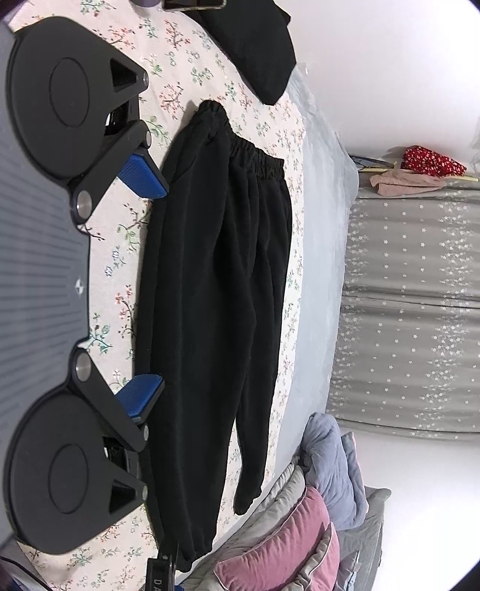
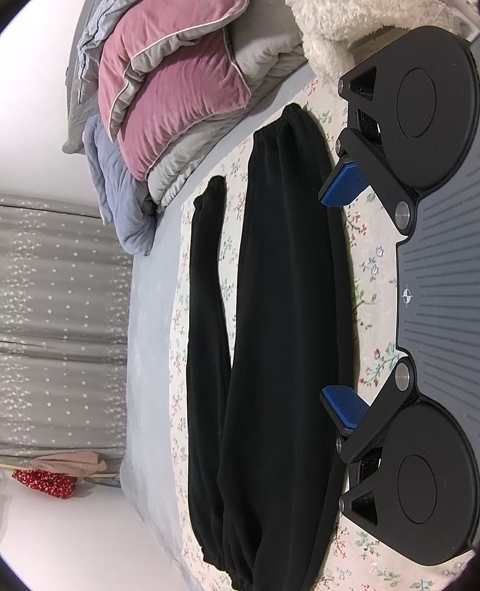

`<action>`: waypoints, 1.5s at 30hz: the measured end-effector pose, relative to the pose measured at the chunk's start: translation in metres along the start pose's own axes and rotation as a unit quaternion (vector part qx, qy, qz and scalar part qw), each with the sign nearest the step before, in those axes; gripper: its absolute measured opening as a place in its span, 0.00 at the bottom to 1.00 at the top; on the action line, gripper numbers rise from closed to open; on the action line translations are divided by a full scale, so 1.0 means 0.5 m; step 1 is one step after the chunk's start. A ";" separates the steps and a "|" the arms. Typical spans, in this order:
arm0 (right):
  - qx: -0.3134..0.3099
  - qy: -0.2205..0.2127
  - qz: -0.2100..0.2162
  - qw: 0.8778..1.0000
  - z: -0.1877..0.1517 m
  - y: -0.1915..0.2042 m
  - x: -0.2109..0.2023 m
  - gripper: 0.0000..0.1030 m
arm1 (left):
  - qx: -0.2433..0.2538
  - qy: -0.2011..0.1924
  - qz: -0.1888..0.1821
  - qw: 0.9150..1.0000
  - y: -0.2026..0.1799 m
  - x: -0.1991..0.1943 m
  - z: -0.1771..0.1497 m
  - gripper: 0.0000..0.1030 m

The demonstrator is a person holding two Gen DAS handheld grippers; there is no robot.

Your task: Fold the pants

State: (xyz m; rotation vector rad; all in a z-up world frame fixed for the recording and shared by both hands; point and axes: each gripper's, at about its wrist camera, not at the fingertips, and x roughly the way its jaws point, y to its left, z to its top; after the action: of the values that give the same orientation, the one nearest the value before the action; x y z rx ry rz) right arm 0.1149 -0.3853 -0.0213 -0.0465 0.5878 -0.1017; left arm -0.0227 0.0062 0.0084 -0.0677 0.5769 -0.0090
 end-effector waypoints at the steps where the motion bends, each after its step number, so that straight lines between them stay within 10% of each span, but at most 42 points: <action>1: 0.000 -0.001 -0.003 1.000 -0.001 -0.003 -0.002 1.00 | -0.002 0.000 0.001 1.000 0.001 -0.002 -0.001 0.96; 45: 0.053 -0.005 -0.047 0.997 -0.034 -0.144 -0.027 1.00 | -0.043 0.008 0.034 0.998 0.013 -0.016 -0.010 0.96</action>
State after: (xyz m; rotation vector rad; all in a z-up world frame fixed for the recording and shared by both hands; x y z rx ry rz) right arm 0.0883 -0.4559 -0.0225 0.0280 0.5705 -0.2234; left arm -0.0323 0.0126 0.0084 -0.1313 0.5944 0.0812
